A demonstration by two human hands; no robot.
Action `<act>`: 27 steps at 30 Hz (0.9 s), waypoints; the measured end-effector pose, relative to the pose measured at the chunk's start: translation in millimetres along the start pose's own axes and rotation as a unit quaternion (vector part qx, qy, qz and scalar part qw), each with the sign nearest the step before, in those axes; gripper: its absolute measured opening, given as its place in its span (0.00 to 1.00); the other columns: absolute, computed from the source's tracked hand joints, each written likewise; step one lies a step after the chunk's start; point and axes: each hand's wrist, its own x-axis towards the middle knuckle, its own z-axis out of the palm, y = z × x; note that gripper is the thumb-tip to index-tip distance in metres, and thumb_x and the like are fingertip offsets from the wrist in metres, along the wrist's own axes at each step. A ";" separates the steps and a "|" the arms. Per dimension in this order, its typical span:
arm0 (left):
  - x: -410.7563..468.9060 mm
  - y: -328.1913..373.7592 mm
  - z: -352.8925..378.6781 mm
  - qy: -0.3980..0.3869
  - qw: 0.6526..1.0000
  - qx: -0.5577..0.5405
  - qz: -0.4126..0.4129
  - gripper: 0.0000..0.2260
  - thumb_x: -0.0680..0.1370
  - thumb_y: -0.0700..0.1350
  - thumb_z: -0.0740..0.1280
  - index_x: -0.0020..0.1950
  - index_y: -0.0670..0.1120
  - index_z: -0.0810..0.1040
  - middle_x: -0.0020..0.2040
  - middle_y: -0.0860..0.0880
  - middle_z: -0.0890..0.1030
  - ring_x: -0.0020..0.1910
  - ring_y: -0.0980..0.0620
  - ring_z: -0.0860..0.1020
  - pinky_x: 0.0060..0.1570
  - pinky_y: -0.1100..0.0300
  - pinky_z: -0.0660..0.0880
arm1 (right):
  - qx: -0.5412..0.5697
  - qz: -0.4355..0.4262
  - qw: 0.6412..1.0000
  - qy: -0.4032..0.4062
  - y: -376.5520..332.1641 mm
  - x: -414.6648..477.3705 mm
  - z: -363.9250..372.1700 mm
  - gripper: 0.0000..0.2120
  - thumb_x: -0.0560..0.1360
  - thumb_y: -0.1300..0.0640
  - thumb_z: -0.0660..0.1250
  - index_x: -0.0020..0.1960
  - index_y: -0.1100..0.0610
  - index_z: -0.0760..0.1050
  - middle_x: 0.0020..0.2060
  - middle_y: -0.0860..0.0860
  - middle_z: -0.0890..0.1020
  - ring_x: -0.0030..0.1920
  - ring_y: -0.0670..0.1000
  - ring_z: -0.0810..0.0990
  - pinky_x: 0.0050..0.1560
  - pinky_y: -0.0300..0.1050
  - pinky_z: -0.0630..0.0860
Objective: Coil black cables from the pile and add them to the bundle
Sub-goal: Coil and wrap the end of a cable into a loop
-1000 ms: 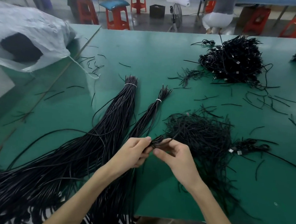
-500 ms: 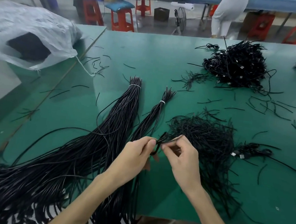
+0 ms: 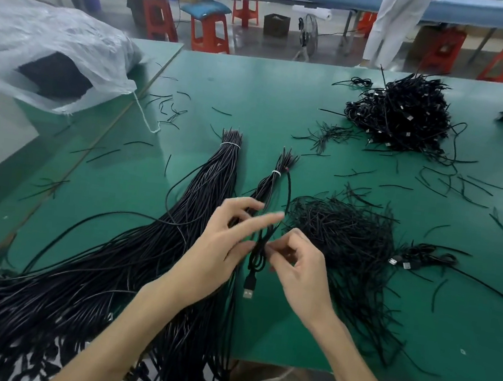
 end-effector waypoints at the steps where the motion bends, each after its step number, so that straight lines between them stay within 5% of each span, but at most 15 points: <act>1: 1.1 -0.4 -2.0 -0.009 0.999 0.041 0.030 0.25 0.81 0.35 0.66 0.74 0.58 0.74 0.74 0.57 0.67 0.71 0.54 0.66 0.69 0.65 0.66 | 0.001 0.003 1.000 -0.006 0.5 -0.8 -0.5 0.11 0.77 0.68 0.71 0.39 0.56 0.77 0.38 0.51 0.76 0.37 0.56 0.77 0.40 0.59 0.76; 7: 0.6 -2.5 -4.0 -0.033 0.996 0.085 0.014 0.13 0.82 0.53 0.63 0.62 0.50 0.80 0.70 0.60 0.75 0.72 0.58 0.69 0.70 0.58 0.63 | 0.019 0.008 1.000 -0.014 3.3 -7.8 -7.7 0.08 0.76 0.66 0.73 0.40 0.58 0.78 0.37 0.50 0.77 0.37 0.54 0.78 0.40 0.48 0.76; 11: -0.9 7.6 7.8 -0.002 0.995 0.038 -0.092 0.15 0.84 0.59 0.59 0.53 0.50 0.80 0.43 0.62 0.83 0.43 0.60 0.77 0.49 0.64 0.71 | 0.086 0.025 0.996 0.027 1.4 -8.1 -8.5 0.08 0.76 0.66 0.74 0.40 0.58 0.79 0.37 0.57 0.78 0.34 0.51 0.79 0.38 0.42 0.75; 14: 6.6 15.6 17.1 -0.030 0.970 -0.073 -0.231 0.12 0.85 0.56 0.61 0.48 0.52 0.78 0.33 0.56 0.84 0.24 0.56 0.71 0.27 0.62 0.69 | -0.023 -0.025 0.998 0.045 4.7 -7.6 -8.3 0.08 0.77 0.66 0.72 0.41 0.59 0.79 0.39 0.50 0.76 0.37 0.49 0.77 0.38 0.41 0.74; 19: 17.8 22.4 15.3 -0.059 0.929 -0.208 -0.299 0.10 0.86 0.50 0.60 0.57 0.45 0.74 0.31 0.47 0.83 0.25 0.49 0.73 0.30 0.57 0.72 | -0.309 -0.219 0.924 0.049 9.8 -13.4 -9.4 0.04 0.78 0.67 0.70 0.45 0.63 0.78 0.41 0.52 0.75 0.36 0.51 0.76 0.38 0.42 0.77; 23: 15.1 20.7 5.4 -0.135 0.928 -0.287 -0.194 0.11 0.88 0.41 0.56 0.63 0.42 0.77 0.40 0.44 0.86 0.35 0.46 0.82 0.38 0.55 0.80 | -0.233 -0.149 0.960 0.046 15.0 -13.0 -15.7 0.06 0.79 0.67 0.68 0.43 0.62 0.74 0.43 0.50 0.72 0.35 0.49 0.70 0.36 0.44 0.71; 27: 15.0 12.1 10.6 -0.140 0.968 -0.143 -0.154 0.08 0.83 0.46 0.67 0.61 0.50 0.80 0.36 0.54 0.80 0.33 0.58 0.76 0.38 0.62 0.74 | -0.156 -0.091 0.983 0.042 17.5 -18.0 -18.2 0.10 0.78 0.68 0.69 0.42 0.58 0.72 0.43 0.46 0.71 0.37 0.49 0.74 0.37 0.46 0.73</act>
